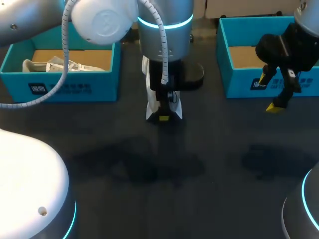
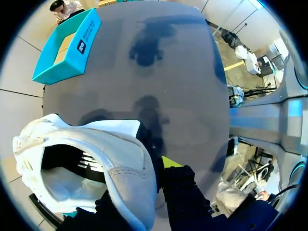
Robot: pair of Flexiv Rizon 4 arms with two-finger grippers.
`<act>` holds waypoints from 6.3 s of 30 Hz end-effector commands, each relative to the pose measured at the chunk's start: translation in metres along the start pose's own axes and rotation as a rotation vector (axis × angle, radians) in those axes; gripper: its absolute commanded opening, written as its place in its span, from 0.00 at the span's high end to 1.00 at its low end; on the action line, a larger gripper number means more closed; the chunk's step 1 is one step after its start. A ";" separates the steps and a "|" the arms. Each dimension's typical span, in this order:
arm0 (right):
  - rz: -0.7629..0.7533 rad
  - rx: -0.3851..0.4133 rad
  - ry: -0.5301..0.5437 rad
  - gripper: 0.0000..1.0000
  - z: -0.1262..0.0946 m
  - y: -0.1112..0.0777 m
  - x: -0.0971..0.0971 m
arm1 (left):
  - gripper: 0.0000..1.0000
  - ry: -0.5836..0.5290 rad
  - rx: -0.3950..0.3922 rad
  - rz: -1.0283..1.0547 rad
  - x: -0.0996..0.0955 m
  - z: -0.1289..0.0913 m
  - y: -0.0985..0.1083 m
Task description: Take the shoe out of the shoebox, open the shoe tongue, remove and reinsert the insole, then place the shoe into the shoebox
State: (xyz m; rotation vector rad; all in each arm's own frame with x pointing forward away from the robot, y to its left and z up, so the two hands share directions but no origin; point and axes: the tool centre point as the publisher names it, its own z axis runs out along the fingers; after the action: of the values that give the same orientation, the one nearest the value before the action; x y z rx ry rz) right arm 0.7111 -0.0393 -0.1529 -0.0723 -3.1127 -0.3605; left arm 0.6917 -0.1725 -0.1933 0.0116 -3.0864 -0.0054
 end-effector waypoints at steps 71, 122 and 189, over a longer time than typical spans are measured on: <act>0.001 0.004 0.003 0.00 0.001 0.001 -0.002 | 1.00 -0.006 -0.091 0.065 -0.192 -0.032 0.269; 0.001 0.004 0.003 0.00 0.001 0.001 -0.002 | 1.00 -0.085 -0.159 0.068 -0.378 -0.008 0.439; 0.001 0.004 0.003 0.00 0.001 0.001 -0.002 | 1.00 0.065 -0.346 1.289 -0.422 -0.016 0.491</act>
State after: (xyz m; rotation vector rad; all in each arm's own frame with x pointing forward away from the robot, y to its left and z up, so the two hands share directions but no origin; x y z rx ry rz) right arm 0.7111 -0.0393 -0.1530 -0.0723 -3.1129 -0.3612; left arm 1.1140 0.3215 -0.2000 -1.8158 -2.3853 -0.4326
